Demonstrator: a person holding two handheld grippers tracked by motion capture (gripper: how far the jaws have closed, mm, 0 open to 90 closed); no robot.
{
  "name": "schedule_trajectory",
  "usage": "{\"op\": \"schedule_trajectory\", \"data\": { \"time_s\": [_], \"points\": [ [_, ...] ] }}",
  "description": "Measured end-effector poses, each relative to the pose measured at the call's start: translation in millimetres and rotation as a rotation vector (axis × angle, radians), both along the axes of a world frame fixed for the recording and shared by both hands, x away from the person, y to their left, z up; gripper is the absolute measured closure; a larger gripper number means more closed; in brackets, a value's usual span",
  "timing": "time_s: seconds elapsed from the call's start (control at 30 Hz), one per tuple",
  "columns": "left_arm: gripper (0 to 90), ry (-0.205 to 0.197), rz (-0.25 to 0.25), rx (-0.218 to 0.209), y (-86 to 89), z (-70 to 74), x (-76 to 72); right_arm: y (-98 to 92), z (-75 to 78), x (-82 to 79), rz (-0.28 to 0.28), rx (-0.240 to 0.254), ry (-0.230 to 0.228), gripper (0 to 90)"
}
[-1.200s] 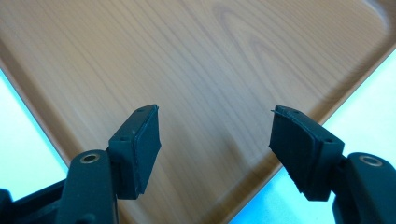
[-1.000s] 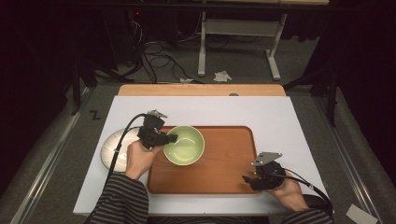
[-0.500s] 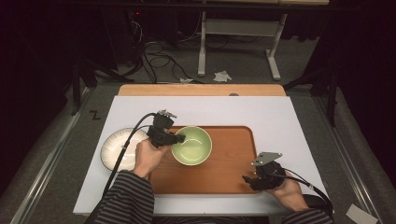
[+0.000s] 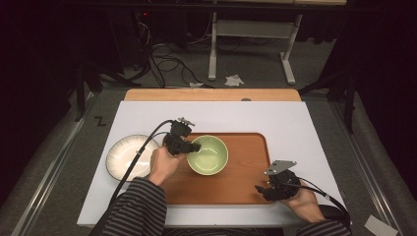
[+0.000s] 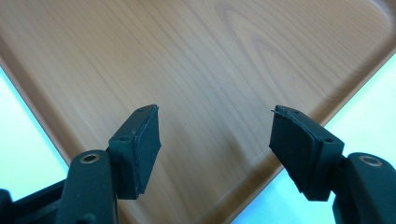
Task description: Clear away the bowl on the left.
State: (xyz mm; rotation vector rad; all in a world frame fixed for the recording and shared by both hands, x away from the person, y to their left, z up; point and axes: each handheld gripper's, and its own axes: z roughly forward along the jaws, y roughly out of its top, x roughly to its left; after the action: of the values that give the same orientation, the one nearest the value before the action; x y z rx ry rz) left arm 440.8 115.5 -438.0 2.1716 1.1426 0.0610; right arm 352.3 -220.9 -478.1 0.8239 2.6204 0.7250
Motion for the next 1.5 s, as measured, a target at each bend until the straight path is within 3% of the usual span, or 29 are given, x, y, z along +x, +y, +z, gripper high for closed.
{"op": "schedule_trajectory", "data": {
  "time_s": [0.27,0.63,1.27,1.5],
  "points": [
    [83.4,0.028,-0.031,0.010,-13.2,-10.6,3.4,-0.2,0.6,0.0,0.002,-0.001,0.005,35.0],
    [83.1,0.054,-0.036,0.026,-20.7,-22.0,5.1,0.3,-0.1,-0.2,0.002,-0.002,0.000,35.0],
    [82.3,0.078,-0.026,0.033,-25.5,-32.5,8.1,0.9,-0.5,-0.8,0.005,-0.006,0.010,34.9],
    [82.5,0.069,-0.023,0.037,-25.5,-33.7,8.0,1.2,-0.6,-0.7,0.013,-0.009,0.006,34.9]
  ]
}}
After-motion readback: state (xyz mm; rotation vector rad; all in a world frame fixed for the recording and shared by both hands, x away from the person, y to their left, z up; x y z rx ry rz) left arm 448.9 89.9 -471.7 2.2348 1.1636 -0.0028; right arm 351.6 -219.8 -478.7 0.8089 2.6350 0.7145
